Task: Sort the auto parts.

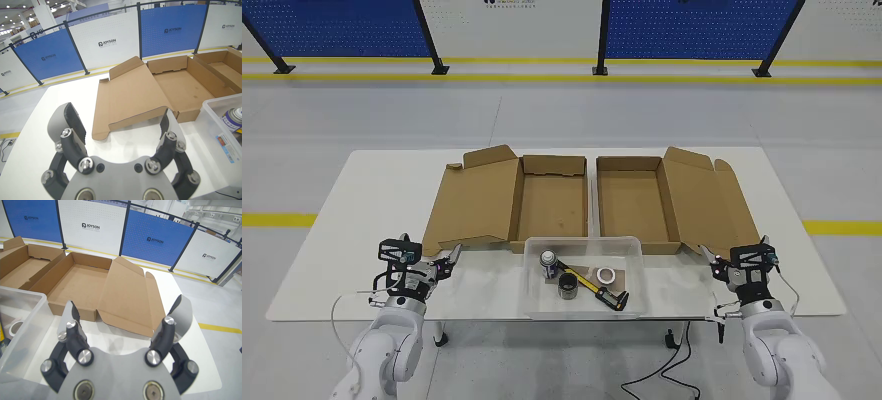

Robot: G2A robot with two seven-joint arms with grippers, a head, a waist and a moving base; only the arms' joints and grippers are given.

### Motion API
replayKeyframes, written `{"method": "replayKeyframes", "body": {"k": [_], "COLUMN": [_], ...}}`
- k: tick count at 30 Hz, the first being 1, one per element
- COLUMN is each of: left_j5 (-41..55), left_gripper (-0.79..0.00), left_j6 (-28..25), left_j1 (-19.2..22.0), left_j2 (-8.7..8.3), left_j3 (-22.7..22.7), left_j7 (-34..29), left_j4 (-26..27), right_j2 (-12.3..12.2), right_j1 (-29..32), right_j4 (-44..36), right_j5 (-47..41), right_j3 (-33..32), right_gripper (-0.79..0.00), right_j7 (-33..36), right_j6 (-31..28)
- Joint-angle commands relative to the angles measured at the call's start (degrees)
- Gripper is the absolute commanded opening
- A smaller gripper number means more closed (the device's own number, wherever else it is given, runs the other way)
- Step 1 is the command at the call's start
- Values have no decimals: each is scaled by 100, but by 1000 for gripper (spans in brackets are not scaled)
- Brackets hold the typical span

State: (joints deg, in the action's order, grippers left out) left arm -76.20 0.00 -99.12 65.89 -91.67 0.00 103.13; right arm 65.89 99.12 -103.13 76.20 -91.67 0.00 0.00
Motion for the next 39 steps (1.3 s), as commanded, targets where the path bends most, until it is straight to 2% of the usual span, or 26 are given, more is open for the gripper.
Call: {"method": "replayKeyframes", "body": {"k": [1,21,23,29,34,39], "left_j5": [0,-24,-249,0,472,874], "left_gripper": [0,0,0,0,0,0], "left_j6": [0,-18,-210,-710,-1943,-2832], "left_j1": [0,10,136,672,1180,1790], "left_j2": [0,-2,-19,-32,-67,-77], "left_j3": [0,-1,-9,-53,191,670], "left_j7": [0,5,1,-286,-1033,-1898], "left_j4": [0,9,47,237,399,398], "right_j2": [0,0,0,0,0,0], "right_j1": [0,0,0,0,0,0], "right_j4": [0,0,0,0,0,0], "right_j5": [0,0,0,0,0,0], "right_j3": [0,0,0,0,0,0], "right_gripper": [0,0,0,0,0,0], "right_j7": [0,0,0,0,0,0], "right_j6": [0,0,0,0,0,0]}}
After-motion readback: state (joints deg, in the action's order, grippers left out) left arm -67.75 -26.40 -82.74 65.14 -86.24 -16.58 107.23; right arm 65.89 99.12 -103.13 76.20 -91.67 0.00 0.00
